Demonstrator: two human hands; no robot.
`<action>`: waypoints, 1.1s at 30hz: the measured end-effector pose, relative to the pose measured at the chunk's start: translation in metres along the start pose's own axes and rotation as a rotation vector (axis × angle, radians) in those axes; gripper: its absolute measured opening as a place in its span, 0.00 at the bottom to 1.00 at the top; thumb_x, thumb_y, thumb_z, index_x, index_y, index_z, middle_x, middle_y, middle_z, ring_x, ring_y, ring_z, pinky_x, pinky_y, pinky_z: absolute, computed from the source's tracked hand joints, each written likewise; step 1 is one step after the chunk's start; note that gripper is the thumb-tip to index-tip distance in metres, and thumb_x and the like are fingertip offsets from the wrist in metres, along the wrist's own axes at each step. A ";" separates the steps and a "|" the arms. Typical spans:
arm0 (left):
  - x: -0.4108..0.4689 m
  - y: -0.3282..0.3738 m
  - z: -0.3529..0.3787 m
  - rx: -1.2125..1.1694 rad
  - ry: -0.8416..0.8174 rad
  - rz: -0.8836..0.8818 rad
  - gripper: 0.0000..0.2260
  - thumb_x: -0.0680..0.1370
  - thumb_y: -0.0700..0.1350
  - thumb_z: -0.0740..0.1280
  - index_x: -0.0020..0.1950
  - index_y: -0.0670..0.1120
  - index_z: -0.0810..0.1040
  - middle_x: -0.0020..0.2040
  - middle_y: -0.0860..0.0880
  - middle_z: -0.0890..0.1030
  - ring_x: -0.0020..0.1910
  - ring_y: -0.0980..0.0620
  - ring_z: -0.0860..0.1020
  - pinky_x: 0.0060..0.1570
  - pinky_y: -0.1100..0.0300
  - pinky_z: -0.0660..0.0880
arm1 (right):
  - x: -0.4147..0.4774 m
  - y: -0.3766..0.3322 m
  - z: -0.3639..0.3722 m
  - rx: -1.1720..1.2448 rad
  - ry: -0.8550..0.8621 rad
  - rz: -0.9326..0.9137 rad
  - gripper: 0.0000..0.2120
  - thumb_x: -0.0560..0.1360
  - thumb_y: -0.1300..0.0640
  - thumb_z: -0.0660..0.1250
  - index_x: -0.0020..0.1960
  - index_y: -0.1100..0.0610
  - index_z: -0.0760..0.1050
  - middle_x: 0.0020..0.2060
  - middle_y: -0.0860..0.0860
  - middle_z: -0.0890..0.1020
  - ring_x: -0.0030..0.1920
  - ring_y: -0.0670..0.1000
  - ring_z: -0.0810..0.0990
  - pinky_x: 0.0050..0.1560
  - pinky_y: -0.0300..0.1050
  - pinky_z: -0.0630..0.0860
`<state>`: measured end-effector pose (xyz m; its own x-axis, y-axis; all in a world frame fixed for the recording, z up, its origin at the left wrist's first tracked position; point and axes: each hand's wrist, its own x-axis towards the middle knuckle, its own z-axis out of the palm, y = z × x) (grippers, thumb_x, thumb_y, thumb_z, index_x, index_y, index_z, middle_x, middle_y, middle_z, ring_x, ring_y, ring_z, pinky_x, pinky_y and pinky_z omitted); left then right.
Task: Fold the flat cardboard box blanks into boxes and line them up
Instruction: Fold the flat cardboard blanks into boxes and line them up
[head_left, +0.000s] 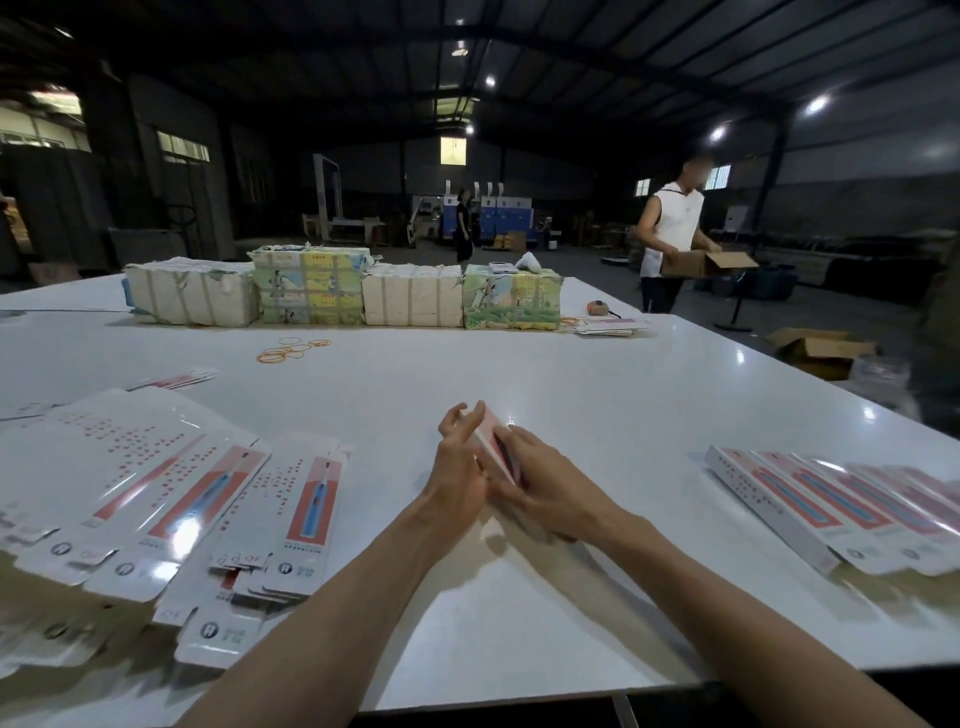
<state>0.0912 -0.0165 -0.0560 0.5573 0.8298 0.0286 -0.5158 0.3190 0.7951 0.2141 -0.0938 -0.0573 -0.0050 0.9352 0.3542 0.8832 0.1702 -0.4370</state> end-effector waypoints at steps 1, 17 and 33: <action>-0.002 -0.001 0.001 0.034 -0.022 -0.023 0.24 0.85 0.54 0.66 0.78 0.49 0.65 0.72 0.36 0.76 0.64 0.39 0.80 0.52 0.47 0.84 | -0.004 0.003 -0.004 -0.042 0.009 -0.008 0.21 0.84 0.44 0.63 0.71 0.54 0.67 0.59 0.47 0.73 0.50 0.47 0.78 0.51 0.44 0.77; -0.006 -0.013 -0.009 0.576 -0.338 0.005 0.12 0.85 0.37 0.64 0.62 0.44 0.85 0.48 0.44 0.85 0.47 0.49 0.82 0.52 0.58 0.80 | -0.133 0.112 -0.097 -0.620 0.124 0.538 0.23 0.83 0.55 0.60 0.76 0.55 0.65 0.73 0.53 0.72 0.72 0.53 0.70 0.72 0.49 0.68; -0.005 -0.013 -0.008 0.645 -0.304 0.048 0.11 0.84 0.36 0.64 0.57 0.44 0.86 0.48 0.44 0.85 0.45 0.50 0.81 0.51 0.58 0.81 | -0.050 0.044 -0.074 -0.564 0.277 0.239 0.19 0.83 0.58 0.61 0.74 0.56 0.72 0.68 0.52 0.76 0.68 0.54 0.73 0.65 0.49 0.72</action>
<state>0.0905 -0.0211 -0.0715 0.7491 0.6414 0.1654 -0.1092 -0.1268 0.9859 0.2872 -0.1557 -0.0332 0.2751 0.8002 0.5330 0.9553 -0.2900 -0.0577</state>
